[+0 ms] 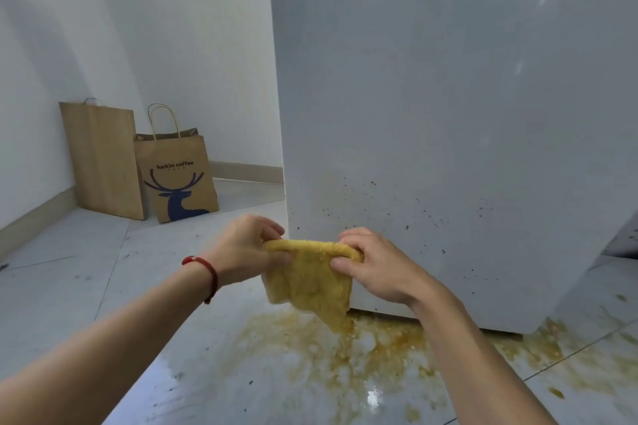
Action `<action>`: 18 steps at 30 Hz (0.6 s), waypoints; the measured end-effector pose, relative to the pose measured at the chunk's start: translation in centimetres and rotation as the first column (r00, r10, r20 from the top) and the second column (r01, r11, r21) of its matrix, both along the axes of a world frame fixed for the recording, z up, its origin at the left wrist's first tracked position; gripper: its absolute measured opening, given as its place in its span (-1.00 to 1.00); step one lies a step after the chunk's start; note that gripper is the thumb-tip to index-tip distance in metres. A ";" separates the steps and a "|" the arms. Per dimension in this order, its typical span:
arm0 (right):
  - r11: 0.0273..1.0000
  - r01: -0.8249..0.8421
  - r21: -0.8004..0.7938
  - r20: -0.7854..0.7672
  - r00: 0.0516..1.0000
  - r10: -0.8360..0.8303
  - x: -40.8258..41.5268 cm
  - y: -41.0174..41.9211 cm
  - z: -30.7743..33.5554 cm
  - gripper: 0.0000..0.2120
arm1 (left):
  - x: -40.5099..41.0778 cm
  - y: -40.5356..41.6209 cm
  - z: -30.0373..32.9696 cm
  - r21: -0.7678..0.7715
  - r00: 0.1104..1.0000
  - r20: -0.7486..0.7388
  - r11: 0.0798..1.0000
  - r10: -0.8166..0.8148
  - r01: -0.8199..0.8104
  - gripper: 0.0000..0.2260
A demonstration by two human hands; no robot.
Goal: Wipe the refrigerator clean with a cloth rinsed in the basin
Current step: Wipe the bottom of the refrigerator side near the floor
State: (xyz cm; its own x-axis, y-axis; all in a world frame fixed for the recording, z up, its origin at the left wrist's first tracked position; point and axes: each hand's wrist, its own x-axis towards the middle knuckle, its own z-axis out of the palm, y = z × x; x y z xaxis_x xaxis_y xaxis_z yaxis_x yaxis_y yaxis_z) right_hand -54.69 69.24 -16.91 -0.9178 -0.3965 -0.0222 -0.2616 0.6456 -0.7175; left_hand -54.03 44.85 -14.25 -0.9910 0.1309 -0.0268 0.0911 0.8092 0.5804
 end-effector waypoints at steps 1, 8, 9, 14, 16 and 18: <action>0.984 0.039 -0.171 0.058 0.998 -0.029 -0.1 0.8 -0.2 -0.82 | -0.3 0.3 0.5 0.198 0.991 0.134 0.980 0.000 -0.027 -0.87; 0.454 0.442 -0.773 0.535 0.840 0.093 3.0 2.8 -2.5 -0.65 | -2.3 6.8 1.4 0.515 0.898 0.416 0.851 -0.142 -0.104 -0.66; 0.442 0.479 -0.758 0.555 0.830 0.051 3.2 3.1 -2.7 -0.65 | -2.6 7.7 1.5 0.409 0.911 0.392 0.911 -0.125 -0.050 -0.67; -0.003 0.525 -0.851 0.520 0.845 0.127 3.7 6.3 -2.6 -0.30 | -3.9 12.4 2.1 0.363 0.978 0.201 0.931 -0.058 -0.020 -0.71; -0.115 0.546 -0.830 0.524 0.833 0.179 3.9 6.1 -2.4 -0.14 | -3.9 14.0 2.1 0.405 0.993 0.111 0.914 -0.026 -0.022 -0.66; -0.189 0.562 -0.805 0.539 0.827 0.161 3.9 5.7 -2.1 -0.10 | -3.9 14.5 1.7 0.349 0.992 -0.080 0.935 0.101 -0.067 -0.64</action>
